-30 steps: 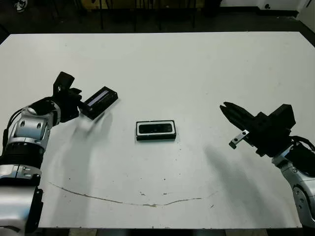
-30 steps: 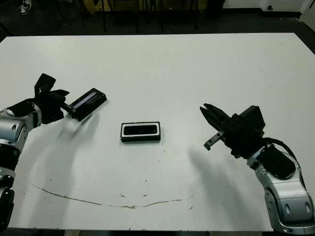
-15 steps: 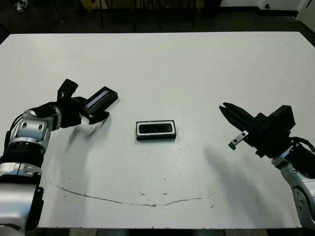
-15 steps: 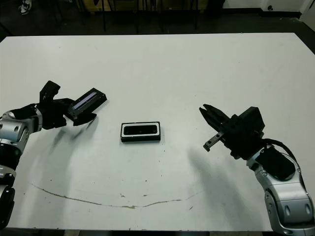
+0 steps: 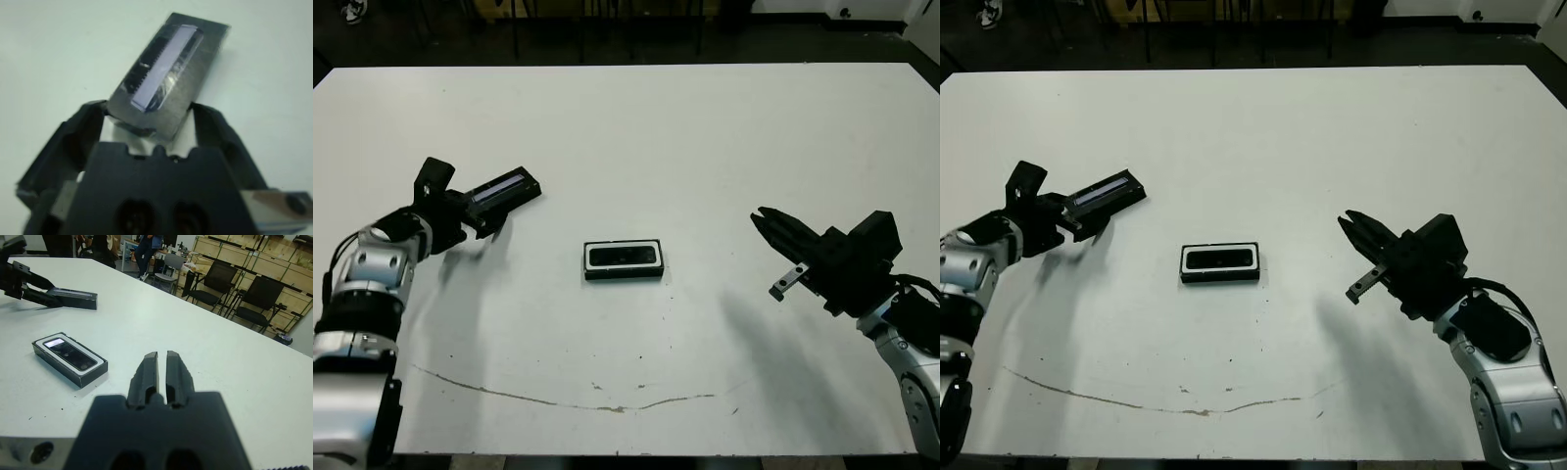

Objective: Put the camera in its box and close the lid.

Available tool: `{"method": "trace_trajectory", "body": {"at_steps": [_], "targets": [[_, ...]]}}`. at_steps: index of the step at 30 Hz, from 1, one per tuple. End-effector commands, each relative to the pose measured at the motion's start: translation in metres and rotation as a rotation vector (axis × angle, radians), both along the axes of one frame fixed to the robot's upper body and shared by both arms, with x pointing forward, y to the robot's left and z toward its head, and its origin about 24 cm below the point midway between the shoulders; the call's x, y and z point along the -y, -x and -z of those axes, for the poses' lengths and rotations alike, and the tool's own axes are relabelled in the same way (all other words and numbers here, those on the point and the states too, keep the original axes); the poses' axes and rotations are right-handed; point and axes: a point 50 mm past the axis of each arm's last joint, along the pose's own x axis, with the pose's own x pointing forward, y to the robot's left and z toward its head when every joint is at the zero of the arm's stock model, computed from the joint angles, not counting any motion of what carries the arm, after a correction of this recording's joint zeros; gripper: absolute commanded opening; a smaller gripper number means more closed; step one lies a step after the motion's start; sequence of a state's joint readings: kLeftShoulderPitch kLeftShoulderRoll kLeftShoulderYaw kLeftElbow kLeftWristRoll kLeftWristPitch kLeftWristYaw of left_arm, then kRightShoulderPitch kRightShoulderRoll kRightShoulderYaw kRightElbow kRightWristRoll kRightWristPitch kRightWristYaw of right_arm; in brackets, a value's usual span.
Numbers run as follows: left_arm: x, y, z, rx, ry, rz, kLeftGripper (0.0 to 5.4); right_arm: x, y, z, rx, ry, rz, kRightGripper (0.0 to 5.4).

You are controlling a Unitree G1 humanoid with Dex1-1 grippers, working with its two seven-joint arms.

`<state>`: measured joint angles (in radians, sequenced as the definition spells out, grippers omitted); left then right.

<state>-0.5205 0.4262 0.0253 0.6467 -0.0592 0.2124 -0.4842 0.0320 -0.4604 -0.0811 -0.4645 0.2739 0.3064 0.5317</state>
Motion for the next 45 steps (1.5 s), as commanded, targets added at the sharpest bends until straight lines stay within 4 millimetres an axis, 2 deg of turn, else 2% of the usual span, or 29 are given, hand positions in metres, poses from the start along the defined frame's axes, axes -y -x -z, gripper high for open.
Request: {"method": "trace_trajectory", "body": {"at_steps": [1, 4, 7, 12, 20, 24, 28, 35, 39, 45], "targets": [[0.002, 0.005, 0.006, 0.034, 0.007, -0.049, 3.25, 0.001, 0.002, 0.005, -0.029, 0.019, 0.012, 0.00], [0.008, 0.005, 0.001, 0.067, 0.038, -0.031, 2.74, 0.001, 0.002, 0.005, -0.027, 0.018, 0.008, 0.00], [0.012, 0.006, -0.004, 0.076, 0.052, 0.020, 2.49, 0.001, 0.002, 0.007, -0.037, 0.010, 0.012, 0.00], [0.016, 0.009, -0.009, 0.084, 0.053, 0.088, 2.45, 0.001, 0.002, 0.008, -0.042, 0.010, 0.017, 0.00], [0.016, 0.013, -0.015, 0.105, 0.061, 0.090, 2.45, 0.001, 0.002, 0.009, -0.049, 0.013, 0.019, 0.00], [0.017, 0.017, -0.025, 0.147, 0.101, 0.124, 2.45, 0.000, 0.002, 0.010, -0.050, 0.025, 0.023, 0.00], [0.019, 0.022, -0.042, 0.151, 0.165, 0.260, 2.45, 0.001, 0.001, 0.010, -0.046, 0.021, 0.011, 0.00], [0.031, 0.028, -0.070, 0.069, 0.202, 0.643, 2.45, 0.001, -0.001, 0.012, -0.058, 0.010, 0.004, 0.00], [0.045, 0.031, -0.071, -0.016, 0.218, 0.808, 2.45, 0.002, -0.002, 0.012, -0.059, 0.013, 0.007, 0.00], [0.056, 0.031, -0.065, -0.166, 0.185, 0.930, 2.45, 0.003, -0.003, 0.012, -0.073, 0.009, 0.009, 0.00]]}}
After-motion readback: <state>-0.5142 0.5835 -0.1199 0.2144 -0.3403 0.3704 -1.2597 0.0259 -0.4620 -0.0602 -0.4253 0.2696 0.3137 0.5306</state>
